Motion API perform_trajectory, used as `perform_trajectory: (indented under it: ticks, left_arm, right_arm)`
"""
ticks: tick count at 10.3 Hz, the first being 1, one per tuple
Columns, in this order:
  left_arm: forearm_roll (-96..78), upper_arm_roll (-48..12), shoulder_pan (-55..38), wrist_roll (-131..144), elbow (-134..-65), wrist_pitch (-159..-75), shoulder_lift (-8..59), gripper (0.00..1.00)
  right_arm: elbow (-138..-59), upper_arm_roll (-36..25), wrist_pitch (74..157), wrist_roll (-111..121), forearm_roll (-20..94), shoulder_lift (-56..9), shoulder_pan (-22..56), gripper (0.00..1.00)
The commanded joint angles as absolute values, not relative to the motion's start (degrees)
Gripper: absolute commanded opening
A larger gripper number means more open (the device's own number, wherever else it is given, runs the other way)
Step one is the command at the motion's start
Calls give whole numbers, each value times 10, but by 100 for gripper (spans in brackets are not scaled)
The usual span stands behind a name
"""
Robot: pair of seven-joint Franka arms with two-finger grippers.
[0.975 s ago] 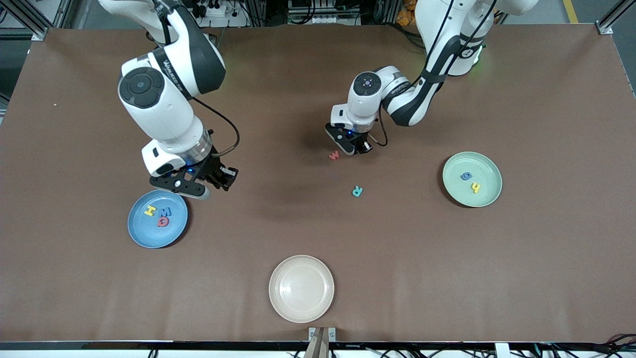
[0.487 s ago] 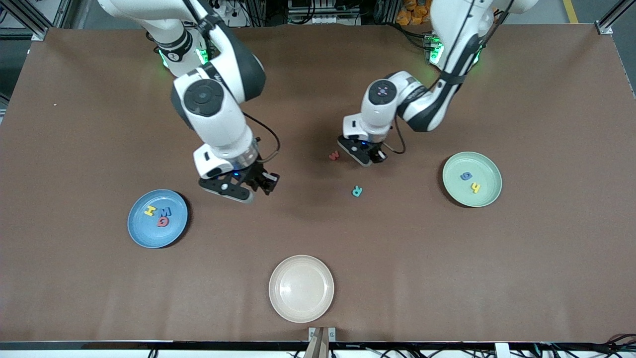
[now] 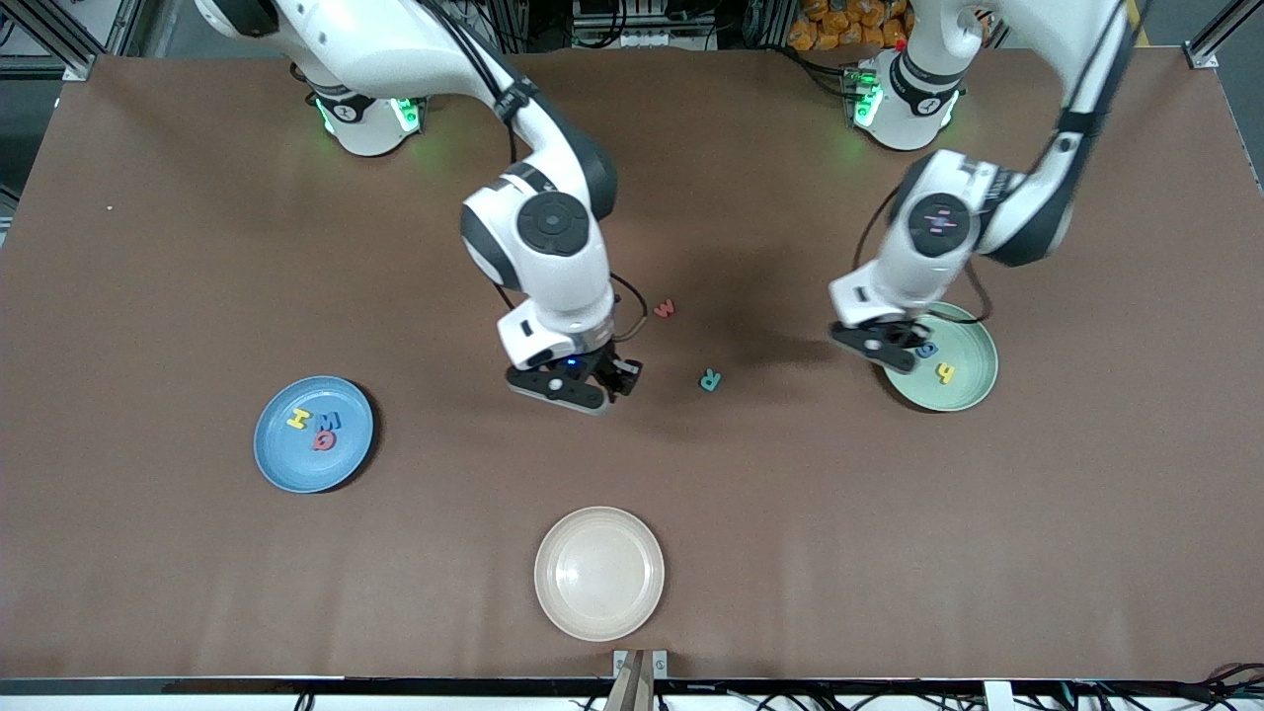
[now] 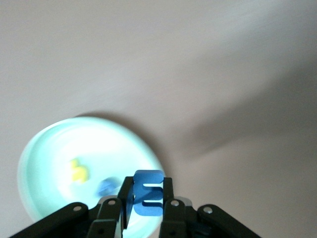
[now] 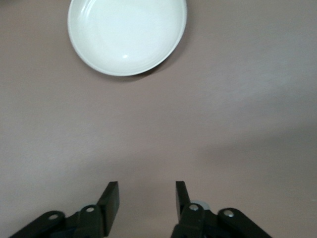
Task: Sort uppercase to blue plate, lowercase to green plate
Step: 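Drop the E on the green plate while the right gripper reaches the R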
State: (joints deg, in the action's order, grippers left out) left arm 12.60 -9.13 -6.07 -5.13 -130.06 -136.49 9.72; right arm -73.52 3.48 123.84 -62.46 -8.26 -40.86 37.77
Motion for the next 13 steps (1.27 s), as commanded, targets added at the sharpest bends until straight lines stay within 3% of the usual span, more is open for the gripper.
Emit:
perform_trajectory:
  ticks: [1,6,9,11,13]
  left_arm:
    - [132,-102,30,-109,-1320,-1361,83,0]
    - [64,-103,74,-114,-1331,-1439,124,0]
    - [55,-102,85,-114,-1340,-1455,132,37]
    - [55,-102,90,-113,-1346,-1463,126,75]
    - [54,-101,94,-106,-1346,-1465,109,100]
  right_arm:
    - [-616,29,1225,-637,-98,-502,409,60]
    - [-531,0,1267,-694,-102,-605,487,61]
    - [-519,-9,1301,-708,-101,-631,509,65]
    - [-519,-19,1317,-708,-102,-645,517,69]
    - [-519,-29,1329,-704,-103,-653,521,69]
